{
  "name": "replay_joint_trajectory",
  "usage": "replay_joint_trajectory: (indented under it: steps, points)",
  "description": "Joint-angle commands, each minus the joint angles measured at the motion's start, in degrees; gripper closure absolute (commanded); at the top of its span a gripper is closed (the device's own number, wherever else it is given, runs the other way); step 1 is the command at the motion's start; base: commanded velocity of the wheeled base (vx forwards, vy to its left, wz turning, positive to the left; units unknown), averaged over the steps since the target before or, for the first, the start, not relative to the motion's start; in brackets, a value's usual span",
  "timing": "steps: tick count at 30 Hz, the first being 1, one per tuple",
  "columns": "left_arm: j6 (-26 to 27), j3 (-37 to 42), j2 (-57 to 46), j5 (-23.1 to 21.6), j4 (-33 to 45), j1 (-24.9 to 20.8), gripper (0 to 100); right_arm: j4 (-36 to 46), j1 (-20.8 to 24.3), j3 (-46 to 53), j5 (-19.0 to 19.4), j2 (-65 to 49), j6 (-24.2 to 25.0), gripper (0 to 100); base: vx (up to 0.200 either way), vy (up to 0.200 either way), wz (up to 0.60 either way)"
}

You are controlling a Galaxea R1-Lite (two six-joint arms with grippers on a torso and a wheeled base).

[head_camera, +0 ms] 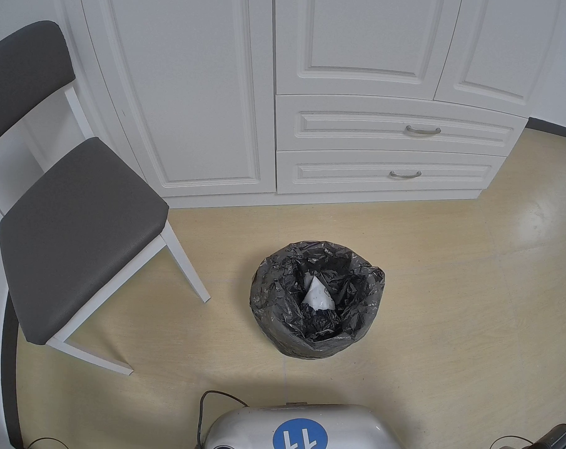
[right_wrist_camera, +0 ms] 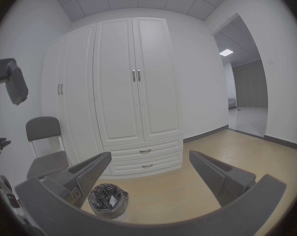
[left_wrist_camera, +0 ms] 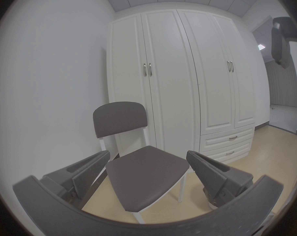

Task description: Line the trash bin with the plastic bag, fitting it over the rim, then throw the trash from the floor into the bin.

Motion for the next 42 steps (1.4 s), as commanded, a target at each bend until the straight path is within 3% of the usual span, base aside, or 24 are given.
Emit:
replay_joint_trajectory:
  steps: [1,3,10,12,19,29,38,42]
  points:
    - [-0.50,1.39,-4.62,0.23,0.34,1.20,0,0.03,-0.16,1.31,0.29,-1.89,-2.08,0,0.000,0.000,0.00]
    - [-1.99,3.85,-4.62,0.23,-0.98,1.20,0,-0.23,-0.16,2.28,0.38,-1.89,-4.28,0,0.000,0.000,0.00]
    - [-4.89,9.47,-4.53,0.14,-5.64,1.20,0,-3.22,-0.16,5.27,3.02,-1.89,-4.54,0,0.000,0.000,0.00]
    - [-8.93,13.87,-4.53,-2.40,-9.68,1.20,0,-10.86,-0.16,10.45,3.10,-1.89,-4.89,0,0.000,0.000,0.00]
    - [-9.46,20.37,-4.53,-6.45,-19.44,1.20,0,-21.76,-0.16,16.87,3.10,-1.89,-6.12,0,0.000,0.000,0.00]
    - [-9.55,20.72,-4.53,-7.59,-12.85,1.20,0,-26.77,-0.16,25.40,3.02,-1.89,-5.07,0,0.000,0.000,0.00]
    - [-9.11,20.72,-4.53,-7.50,-13.11,1.20,0,-27.12,-0.16,25.83,3.02,-1.89,-4.80,0,0.000,0.000,0.00]
    - [-8.76,20.81,-4.62,-7.50,-12.85,1.20,0,-30.81,-0.16,27.42,2.75,-1.89,-5.86,0,0.000,0.000,0.00]
